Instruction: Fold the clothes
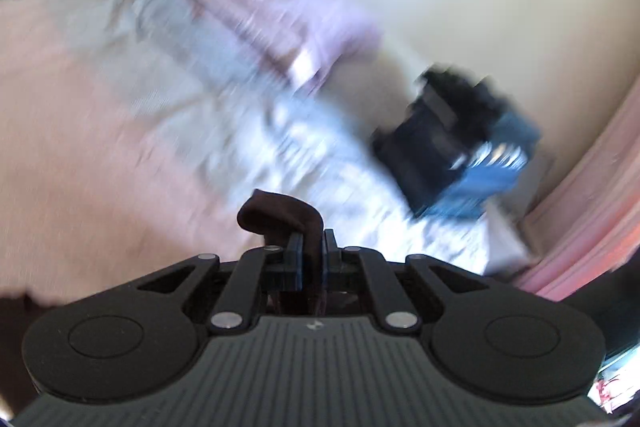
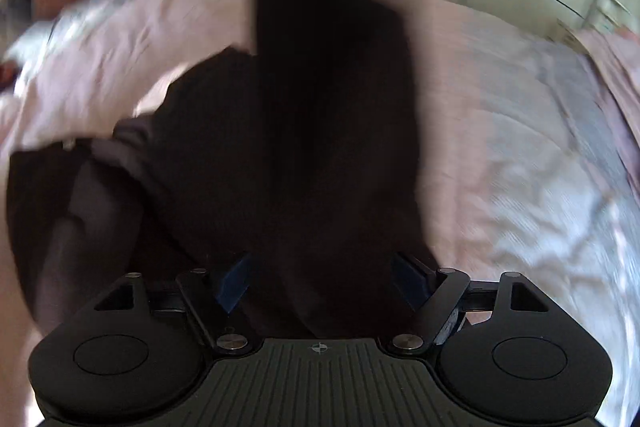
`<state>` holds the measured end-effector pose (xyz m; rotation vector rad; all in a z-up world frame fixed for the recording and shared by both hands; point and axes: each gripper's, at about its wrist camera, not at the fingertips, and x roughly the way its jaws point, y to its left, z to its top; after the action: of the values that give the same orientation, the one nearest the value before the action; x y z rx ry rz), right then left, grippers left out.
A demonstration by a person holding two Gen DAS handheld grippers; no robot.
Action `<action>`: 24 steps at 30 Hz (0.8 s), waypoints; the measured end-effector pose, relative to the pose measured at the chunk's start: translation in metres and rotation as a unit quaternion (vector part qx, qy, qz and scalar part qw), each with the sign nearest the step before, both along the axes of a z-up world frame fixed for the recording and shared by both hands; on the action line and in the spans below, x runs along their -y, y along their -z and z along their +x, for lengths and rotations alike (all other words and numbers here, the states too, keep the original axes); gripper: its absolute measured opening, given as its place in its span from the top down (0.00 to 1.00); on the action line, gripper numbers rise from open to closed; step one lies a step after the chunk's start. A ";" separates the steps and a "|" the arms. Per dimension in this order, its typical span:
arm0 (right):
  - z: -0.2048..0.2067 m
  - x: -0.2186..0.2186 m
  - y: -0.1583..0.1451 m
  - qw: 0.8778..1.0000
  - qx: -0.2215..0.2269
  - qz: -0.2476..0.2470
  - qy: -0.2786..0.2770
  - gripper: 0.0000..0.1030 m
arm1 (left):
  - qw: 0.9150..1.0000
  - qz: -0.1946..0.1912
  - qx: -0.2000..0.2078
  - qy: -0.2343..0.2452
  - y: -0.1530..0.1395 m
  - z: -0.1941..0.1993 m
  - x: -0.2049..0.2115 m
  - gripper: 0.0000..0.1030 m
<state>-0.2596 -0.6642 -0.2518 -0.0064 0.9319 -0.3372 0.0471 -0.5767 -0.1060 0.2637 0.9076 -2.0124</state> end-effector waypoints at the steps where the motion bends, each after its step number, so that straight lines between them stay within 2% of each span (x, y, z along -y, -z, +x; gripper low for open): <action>1: 0.004 0.003 0.003 1.000 0.004 -0.011 -0.001 0.25 | 1.000 -0.010 -0.012 0.002 -0.010 0.001 0.000 0.94; 2: 0.005 0.011 0.001 1.000 0.020 -0.008 0.010 0.58 | 1.000 -0.014 -0.014 -0.002 -0.016 0.002 -0.002 0.92; 3: -0.005 0.020 -0.007 0.998 0.041 0.002 0.040 0.98 | 1.000 -0.014 -0.009 -0.010 -0.018 0.004 -0.004 0.73; 4: -0.023 0.025 -0.013 0.996 0.052 0.004 0.073 0.99 | 1.000 -0.011 0.003 -0.020 -0.017 0.005 -0.006 0.42; 5: -0.041 0.031 -0.019 0.992 0.062 0.005 0.107 0.99 | 0.999 -0.007 0.022 -0.032 -0.012 0.003 -0.009 0.31; 6: -0.059 0.036 -0.025 0.987 0.072 0.006 0.141 0.99 | 0.998 0.002 0.045 -0.038 -0.004 -0.001 -0.012 0.29; 8: -0.095 0.046 -0.037 0.974 0.092 0.009 0.208 0.99 | 0.994 0.029 0.102 -0.029 0.020 -0.017 -0.017 0.30; 10: -0.132 0.057 -0.049 0.955 0.112 0.011 0.274 0.99 | 0.986 0.041 0.158 0.025 0.051 -0.050 -0.026 0.30; 12: -0.168 0.068 -0.061 0.932 0.131 0.014 0.338 0.98 | 0.974 0.046 0.204 0.088 0.079 -0.093 -0.031 0.32; 15: -0.222 0.084 -0.079 0.888 0.158 0.017 0.431 0.98 | 0.945 0.011 0.278 0.172 0.114 -0.156 -0.037 0.34; 17: -0.258 0.094 -0.091 0.853 0.175 0.020 0.491 0.98 | 0.922 -0.009 0.340 0.188 0.136 -0.184 -0.033 0.39; 18: -0.268 0.095 -0.093 0.843 0.180 0.022 0.507 0.98 | 0.911 -0.010 0.368 0.187 0.147 -0.193 -0.029 0.53; 19: -0.268 0.092 -0.091 0.843 0.179 0.026 0.507 0.98 | 0.907 -0.009 0.377 0.186 0.153 -0.195 -0.025 0.63; 20: -0.268 0.088 -0.089 0.842 0.178 0.031 0.508 0.98 | 0.913 -0.009 0.368 0.174 0.148 -0.187 -0.023 0.72; 21: -0.268 0.084 -0.087 0.842 0.178 0.035 0.508 0.98 | 0.921 -0.010 0.356 0.155 0.139 -0.176 -0.021 0.92; 22: -0.269 0.080 -0.084 0.842 0.177 0.039 0.509 0.98 | 0.933 -0.013 0.336 0.125 0.123 -0.159 -0.022 0.97; 24: -0.266 0.075 -0.086 0.842 0.180 0.044 0.506 0.98 | 0.958 -0.019 0.283 0.044 0.078 -0.109 -0.030 0.97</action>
<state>-0.5254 -0.7389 -0.1661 0.6395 0.4982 -1.2347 -0.0620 -0.5463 -0.1840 0.8222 0.4959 -1.8760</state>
